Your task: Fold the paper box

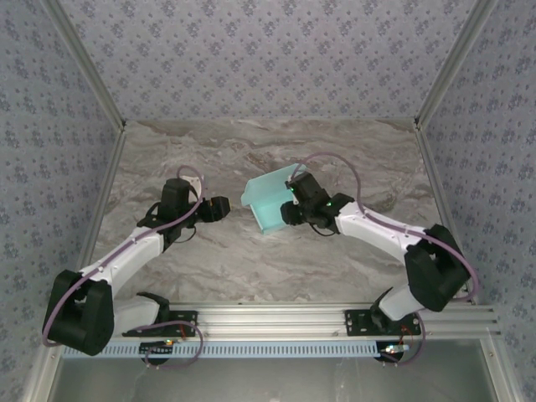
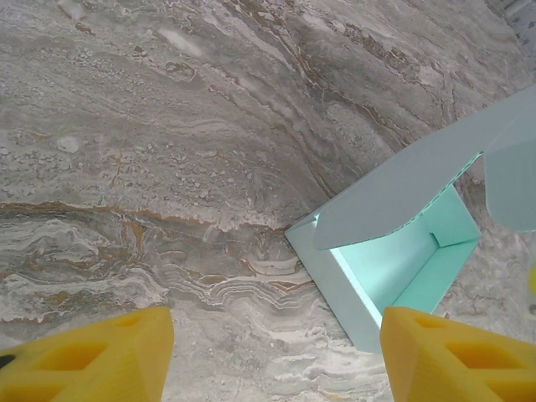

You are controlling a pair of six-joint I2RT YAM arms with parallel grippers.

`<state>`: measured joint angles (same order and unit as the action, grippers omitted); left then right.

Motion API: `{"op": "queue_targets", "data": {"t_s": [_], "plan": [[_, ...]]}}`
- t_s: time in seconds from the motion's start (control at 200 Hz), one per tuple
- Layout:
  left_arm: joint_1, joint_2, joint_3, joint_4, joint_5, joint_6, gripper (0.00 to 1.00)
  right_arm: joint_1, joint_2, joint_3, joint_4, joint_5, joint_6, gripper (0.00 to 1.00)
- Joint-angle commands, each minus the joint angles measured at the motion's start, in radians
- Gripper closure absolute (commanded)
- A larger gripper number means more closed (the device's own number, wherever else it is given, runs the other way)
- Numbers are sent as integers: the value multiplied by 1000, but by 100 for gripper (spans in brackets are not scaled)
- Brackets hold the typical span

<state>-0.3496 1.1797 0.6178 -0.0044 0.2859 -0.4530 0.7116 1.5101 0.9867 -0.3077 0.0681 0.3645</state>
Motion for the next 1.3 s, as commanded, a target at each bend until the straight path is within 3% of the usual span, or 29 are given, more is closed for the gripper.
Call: {"op": "queue_targets", "data": {"t_s": [0.0, 0.555, 1.029, 1.294], "plan": [[-5, -25, -4, -20, -16, 19, 34, 13, 77, 55, 85, 57, -28, 64], [-4, -46, -12, -43, -40, 36, 33, 89, 340, 197, 33, 232, -69, 64], [-5, -46, -9, -49, -39, 40, 33, 92, 381, 250, 11, 256, -61, 56], [-5, -58, -14, -54, -42, 42, 32, 101, 305, 224, -6, 258, -47, 51]]}}
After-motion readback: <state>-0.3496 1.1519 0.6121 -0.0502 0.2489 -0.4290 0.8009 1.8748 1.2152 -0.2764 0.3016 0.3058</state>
